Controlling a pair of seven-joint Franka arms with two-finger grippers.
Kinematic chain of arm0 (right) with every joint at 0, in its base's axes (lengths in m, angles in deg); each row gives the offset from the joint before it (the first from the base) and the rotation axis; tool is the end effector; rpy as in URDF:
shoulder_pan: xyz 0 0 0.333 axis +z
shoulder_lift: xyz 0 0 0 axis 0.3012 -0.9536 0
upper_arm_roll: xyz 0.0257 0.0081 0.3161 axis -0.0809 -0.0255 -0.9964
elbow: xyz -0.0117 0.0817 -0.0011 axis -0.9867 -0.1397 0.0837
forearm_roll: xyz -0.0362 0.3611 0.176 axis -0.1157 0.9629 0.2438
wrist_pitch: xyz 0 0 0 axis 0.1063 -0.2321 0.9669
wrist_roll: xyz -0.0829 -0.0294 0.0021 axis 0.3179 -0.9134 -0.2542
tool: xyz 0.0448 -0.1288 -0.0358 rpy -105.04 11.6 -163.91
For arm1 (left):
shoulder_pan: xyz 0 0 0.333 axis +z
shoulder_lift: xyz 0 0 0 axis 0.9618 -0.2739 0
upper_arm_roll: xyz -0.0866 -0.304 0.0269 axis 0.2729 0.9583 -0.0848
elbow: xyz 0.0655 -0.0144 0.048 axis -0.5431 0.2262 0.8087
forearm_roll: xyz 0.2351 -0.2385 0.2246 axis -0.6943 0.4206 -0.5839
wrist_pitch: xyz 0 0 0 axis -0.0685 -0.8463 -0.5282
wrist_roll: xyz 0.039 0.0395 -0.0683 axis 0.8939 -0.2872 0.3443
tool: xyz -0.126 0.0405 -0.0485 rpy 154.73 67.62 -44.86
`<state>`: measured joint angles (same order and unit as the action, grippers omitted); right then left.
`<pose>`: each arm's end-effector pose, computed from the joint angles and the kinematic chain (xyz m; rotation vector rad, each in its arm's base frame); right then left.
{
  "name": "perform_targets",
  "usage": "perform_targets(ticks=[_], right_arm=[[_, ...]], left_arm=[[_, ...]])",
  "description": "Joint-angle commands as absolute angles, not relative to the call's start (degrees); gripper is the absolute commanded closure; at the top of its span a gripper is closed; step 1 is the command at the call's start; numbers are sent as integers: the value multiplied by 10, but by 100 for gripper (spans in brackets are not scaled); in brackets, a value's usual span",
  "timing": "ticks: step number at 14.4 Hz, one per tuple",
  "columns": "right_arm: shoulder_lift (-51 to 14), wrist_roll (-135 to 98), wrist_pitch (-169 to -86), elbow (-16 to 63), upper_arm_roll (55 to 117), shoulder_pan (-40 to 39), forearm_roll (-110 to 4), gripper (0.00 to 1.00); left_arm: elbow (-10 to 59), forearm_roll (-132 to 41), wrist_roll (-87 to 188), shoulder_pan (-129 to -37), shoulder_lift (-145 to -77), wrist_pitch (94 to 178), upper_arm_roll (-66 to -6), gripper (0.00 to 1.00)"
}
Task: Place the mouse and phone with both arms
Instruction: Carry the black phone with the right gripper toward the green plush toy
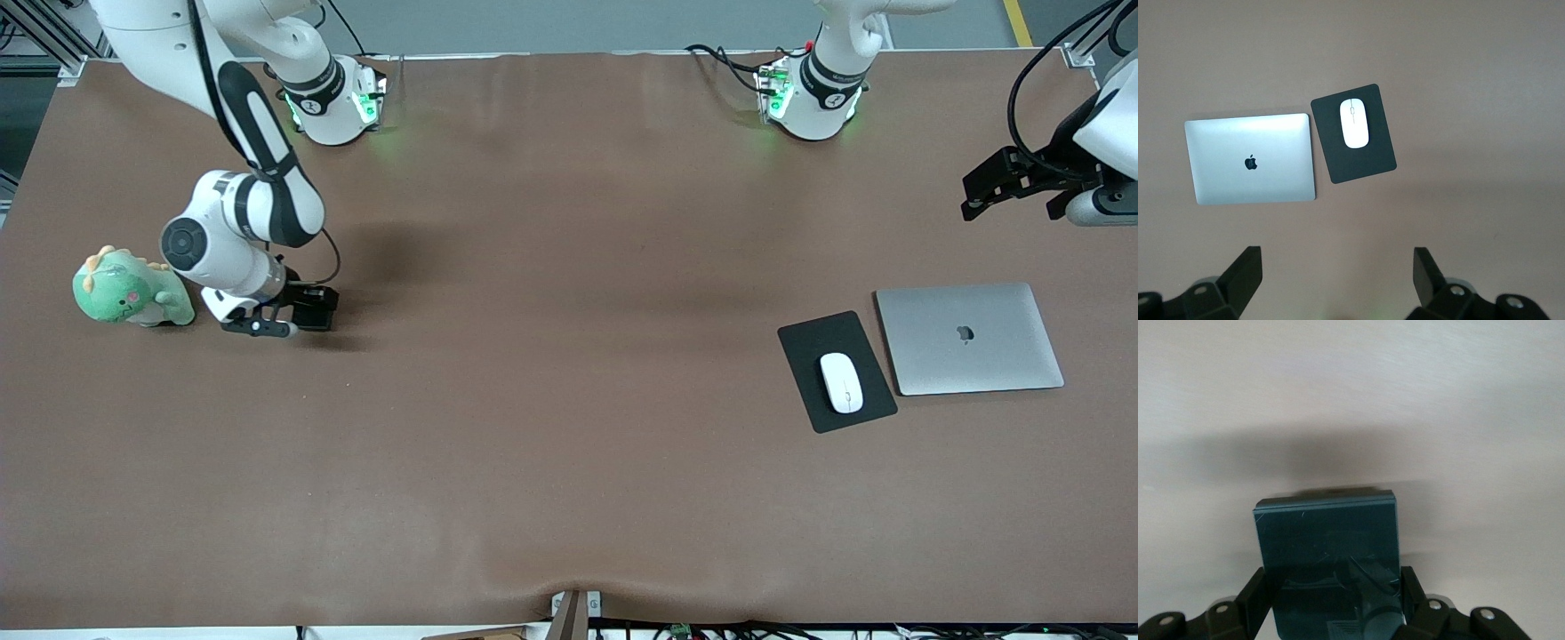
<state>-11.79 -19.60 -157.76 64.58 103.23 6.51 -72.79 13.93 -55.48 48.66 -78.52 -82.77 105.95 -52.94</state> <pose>0.4702 -0.0009 0.1415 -3.0889 0.1784 0.2235 0.5437 -0.0521 0.6203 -3.1228 0.0329 -0.0057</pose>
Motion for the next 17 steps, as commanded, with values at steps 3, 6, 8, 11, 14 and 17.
perform_targets(ticks=[3, 6, 8, 11, 14, 17], right_arm=[[-87, -280, -1600, 691, 1082, 56, -731, 100], [-87, -338, -1608, 706, 1108, 44, -731, 100], [-88, -355, -1606, 708, 1125, 42, -731, 100], [-91, -355, -1608, 710, 1125, 40, -730, 100], [-95, -353, -1608, 710, 1124, 38, -725, 84], [-103, -350, -1604, 708, 1124, 37, -724, 0]], left_arm=[[134, -543, 481, -784, -843, 1066, -532, 0], [134, -543, 475, -785, -842, 1065, -531, 0], [135, -543, 476, -784, -842, 1065, -531, 0], [138, -545, 483, -785, -842, 1061, -531, 0], [135, -552, 487, -787, -842, 1064, -528, 0], [134, -553, 488, -787, -842, 1066, -528, 0]])
